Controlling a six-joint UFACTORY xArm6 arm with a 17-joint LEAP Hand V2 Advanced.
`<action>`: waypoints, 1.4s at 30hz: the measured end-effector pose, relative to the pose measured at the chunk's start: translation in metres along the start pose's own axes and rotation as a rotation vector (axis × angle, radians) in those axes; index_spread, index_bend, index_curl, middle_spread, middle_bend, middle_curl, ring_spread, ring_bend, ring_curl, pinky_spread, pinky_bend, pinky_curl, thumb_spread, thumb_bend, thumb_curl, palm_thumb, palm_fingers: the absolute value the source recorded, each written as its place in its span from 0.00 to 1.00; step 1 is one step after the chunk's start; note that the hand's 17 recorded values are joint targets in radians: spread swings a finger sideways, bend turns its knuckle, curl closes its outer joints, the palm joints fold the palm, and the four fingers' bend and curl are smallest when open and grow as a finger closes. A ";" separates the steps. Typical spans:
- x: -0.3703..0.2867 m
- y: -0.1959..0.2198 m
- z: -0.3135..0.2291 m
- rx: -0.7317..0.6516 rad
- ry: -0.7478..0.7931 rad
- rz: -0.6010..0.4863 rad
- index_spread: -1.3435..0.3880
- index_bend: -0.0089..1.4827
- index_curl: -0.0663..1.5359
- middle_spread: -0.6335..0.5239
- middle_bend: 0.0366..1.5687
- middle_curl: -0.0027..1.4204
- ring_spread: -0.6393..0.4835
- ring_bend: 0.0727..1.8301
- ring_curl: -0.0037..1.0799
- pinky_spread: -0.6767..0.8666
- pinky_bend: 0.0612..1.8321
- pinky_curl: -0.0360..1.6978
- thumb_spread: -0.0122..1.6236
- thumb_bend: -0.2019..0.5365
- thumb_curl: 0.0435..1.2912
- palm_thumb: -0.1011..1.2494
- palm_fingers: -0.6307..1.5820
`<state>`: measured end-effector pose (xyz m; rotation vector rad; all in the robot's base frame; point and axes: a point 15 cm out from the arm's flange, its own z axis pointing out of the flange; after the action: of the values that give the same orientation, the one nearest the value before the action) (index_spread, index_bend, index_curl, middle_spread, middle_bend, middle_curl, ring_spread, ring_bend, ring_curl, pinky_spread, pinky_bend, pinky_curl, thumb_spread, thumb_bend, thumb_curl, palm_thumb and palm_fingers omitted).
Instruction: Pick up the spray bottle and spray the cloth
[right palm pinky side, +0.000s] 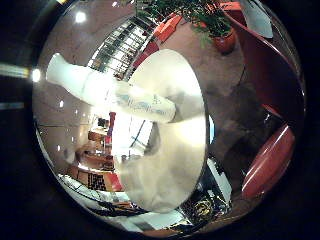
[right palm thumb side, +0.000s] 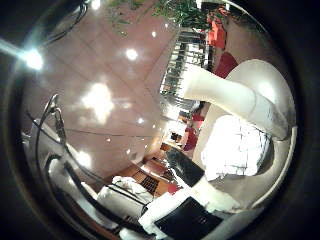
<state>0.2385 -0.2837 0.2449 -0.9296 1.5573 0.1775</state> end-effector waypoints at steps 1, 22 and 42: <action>0.000 -0.002 0.005 -0.005 -0.002 -0.003 0.72 0.11 0.20 0.73 0.12 0.24 0.78 0.18 0.25 0.70 0.17 0.22 0.68 0.24 0.26 0.54 0.31; -0.039 0.001 0.146 -0.193 -0.101 0.103 0.64 0.15 0.25 0.51 0.32 0.32 0.50 0.47 0.36 0.44 0.33 0.23 0.66 0.30 0.32 0.78 0.82; -0.161 -0.021 0.177 -0.323 -0.161 -0.014 0.67 0.80 0.48 0.46 0.86 0.48 0.42 0.79 0.58 0.34 0.66 0.59 0.76 0.26 0.39 0.86 0.81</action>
<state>0.3756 -0.1195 0.3543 -1.1479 1.3952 0.4938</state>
